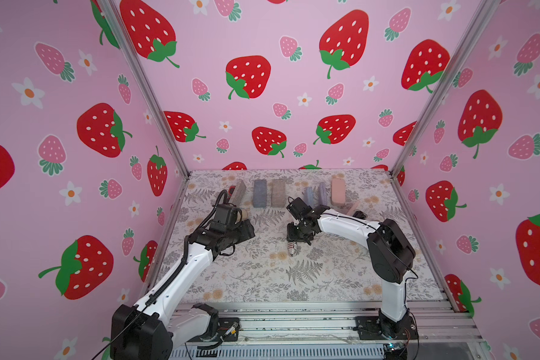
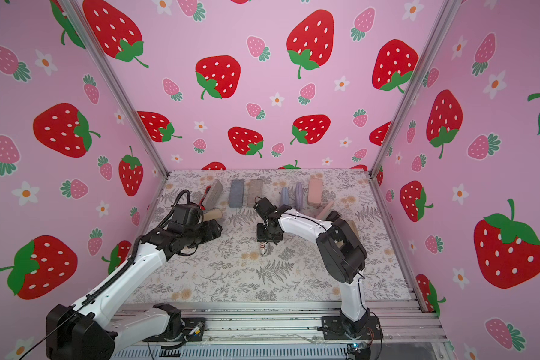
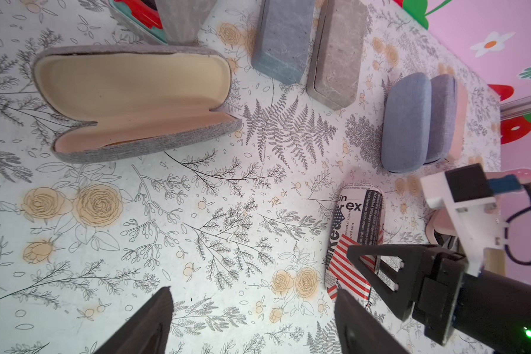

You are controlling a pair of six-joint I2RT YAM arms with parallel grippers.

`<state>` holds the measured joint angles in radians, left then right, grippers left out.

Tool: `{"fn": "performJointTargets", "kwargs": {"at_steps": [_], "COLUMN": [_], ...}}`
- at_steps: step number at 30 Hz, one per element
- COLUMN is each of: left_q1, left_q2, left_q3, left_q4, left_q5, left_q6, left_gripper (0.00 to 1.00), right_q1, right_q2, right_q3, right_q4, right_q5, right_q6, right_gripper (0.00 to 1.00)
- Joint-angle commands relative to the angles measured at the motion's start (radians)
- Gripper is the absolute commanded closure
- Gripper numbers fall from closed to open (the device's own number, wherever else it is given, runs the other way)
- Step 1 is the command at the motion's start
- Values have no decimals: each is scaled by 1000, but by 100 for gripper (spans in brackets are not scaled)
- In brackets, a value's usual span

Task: Close the glasses case
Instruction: Move the glasses case to the center of the board.

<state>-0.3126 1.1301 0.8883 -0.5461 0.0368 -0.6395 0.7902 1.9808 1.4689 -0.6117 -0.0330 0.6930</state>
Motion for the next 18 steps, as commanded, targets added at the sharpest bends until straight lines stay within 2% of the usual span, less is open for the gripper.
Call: {"fn": "performJointTargets", "kwargs": {"at_steps": [1, 7, 18], "left_q1": [16, 43, 73], "left_q2": [-22, -32, -36], "left_q3": [-19, -30, -43], "left_q4": [-40, -59, -74], "left_q5": [10, 16, 15], "left_q6": [18, 31, 37], "left_gripper": [17, 17, 16], "right_q1": [0, -28, -137], "right_q2": [43, 99, 180], "right_q3": [45, 123, 277], "right_q4": [-52, -75, -123], "right_q5": [39, 71, 74], "right_q6": [1, -25, -96], "right_gripper": [61, 74, 75]}}
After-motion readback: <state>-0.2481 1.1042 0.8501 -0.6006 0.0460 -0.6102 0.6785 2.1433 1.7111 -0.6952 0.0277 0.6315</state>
